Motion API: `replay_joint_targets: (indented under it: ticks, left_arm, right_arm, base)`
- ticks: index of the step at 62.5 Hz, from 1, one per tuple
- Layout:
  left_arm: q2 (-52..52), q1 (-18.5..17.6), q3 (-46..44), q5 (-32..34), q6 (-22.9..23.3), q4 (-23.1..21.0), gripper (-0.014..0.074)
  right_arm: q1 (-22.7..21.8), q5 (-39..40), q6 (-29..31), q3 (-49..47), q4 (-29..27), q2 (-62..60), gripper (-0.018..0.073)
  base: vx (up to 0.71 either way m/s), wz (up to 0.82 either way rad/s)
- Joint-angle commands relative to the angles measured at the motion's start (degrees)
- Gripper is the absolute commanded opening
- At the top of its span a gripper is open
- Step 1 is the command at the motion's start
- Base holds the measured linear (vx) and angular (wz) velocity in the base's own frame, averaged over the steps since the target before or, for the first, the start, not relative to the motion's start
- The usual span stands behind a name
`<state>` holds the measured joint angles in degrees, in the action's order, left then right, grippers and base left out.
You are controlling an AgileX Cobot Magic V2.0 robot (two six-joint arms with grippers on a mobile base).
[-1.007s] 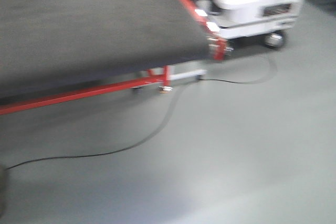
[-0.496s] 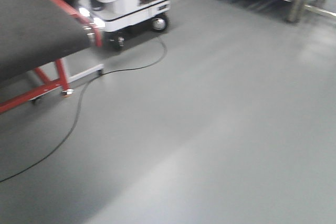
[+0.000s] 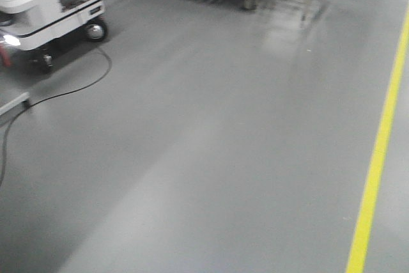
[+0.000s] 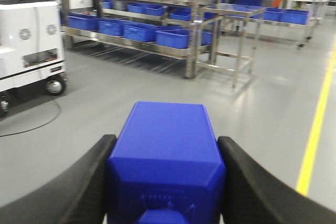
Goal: Pour parts from conveyor to right shelf
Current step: 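Turn the base away from the conveyor holding the block, then drive along the yellow floor line carrying the block in the right gripper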
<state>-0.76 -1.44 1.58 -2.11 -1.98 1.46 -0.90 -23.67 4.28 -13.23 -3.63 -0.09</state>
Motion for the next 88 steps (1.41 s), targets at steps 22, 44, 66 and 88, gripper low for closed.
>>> replay_joint_targets:
  ticks: [22, 44, 66, 88]
  left_arm:
    - [-0.8, 0.0, 1.8, 4.4, 0.2, -0.2, -0.0006]
    - [-0.8, 0.0, 1.8, 4.4, 0.2, -0.2, -0.0006]
    - [-0.8, 0.0, 1.8, 4.4, 0.2, -0.2, -0.0006]
    - [-0.8, 0.0, 1.8, 4.4, 0.2, -0.2, -0.0006]
  right_arm:
    - [0.1, 4.7, 0.3, -1.5, 0.0, 0.7, -0.0005]
    - [0.1, 4.7, 0.3, -1.5, 0.0, 0.7, -0.0005]
    - [0.0, 4.7, 0.3, -1.5, 0.0, 0.7, -0.0005]
    - [0.0, 4.7, 0.3, -1.5, 0.0, 0.7, -0.0005]
  base:
    - [-0.03, -0.62]
    - [0.11, -0.87]
    - [0.21, -0.6]
    - [0.34, -0.03]
